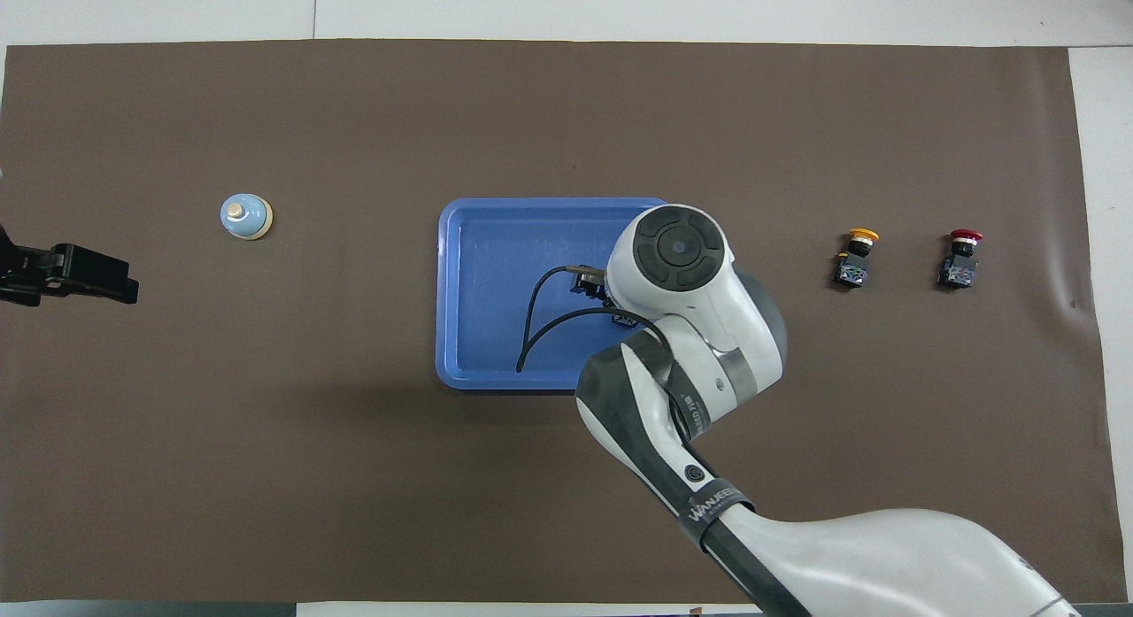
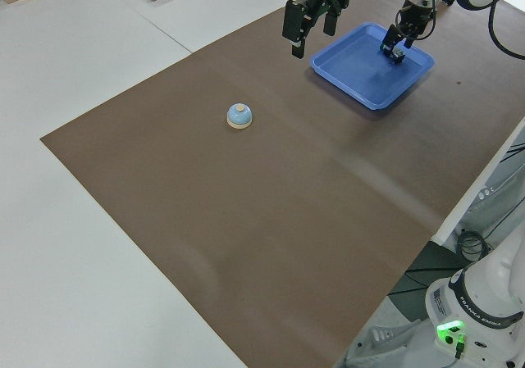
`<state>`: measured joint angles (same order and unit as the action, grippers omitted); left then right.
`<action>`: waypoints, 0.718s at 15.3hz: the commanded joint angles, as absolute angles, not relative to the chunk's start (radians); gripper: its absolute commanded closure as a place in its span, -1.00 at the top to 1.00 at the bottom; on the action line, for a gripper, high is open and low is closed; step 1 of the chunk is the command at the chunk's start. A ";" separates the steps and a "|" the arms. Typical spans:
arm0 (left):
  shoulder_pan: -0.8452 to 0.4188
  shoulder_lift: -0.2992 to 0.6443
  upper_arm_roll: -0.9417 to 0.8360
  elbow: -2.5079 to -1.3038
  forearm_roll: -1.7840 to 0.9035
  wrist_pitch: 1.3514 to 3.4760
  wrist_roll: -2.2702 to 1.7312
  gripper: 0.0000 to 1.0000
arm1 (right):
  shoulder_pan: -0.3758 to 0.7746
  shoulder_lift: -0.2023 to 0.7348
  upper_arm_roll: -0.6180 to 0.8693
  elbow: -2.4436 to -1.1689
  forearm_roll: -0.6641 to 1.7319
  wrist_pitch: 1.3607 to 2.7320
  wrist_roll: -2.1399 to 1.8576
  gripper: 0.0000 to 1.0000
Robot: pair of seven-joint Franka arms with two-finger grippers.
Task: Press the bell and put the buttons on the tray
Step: 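Carry the green button over the blue tray and lower it, then open the right gripper and lift away from the tray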
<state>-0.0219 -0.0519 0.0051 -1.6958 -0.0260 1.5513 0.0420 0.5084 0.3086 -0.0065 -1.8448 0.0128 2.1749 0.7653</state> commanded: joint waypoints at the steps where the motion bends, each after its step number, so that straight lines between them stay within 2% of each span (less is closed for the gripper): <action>1: -0.026 -0.066 0.014 -1.703 -0.034 1.546 0.058 1.00 | 0.411 0.226 0.000 -1.821 0.028 2.080 0.733 1.00; 5: -0.026 -0.066 0.014 -1.703 -0.034 1.546 0.058 1.00 | 0.278 0.180 -0.006 -1.821 0.017 2.004 0.540 1.00; 11: -0.026 -0.066 0.014 -1.701 -0.034 1.546 0.058 1.00 | 0.085 0.163 -0.008 -1.891 0.012 2.043 0.357 1.00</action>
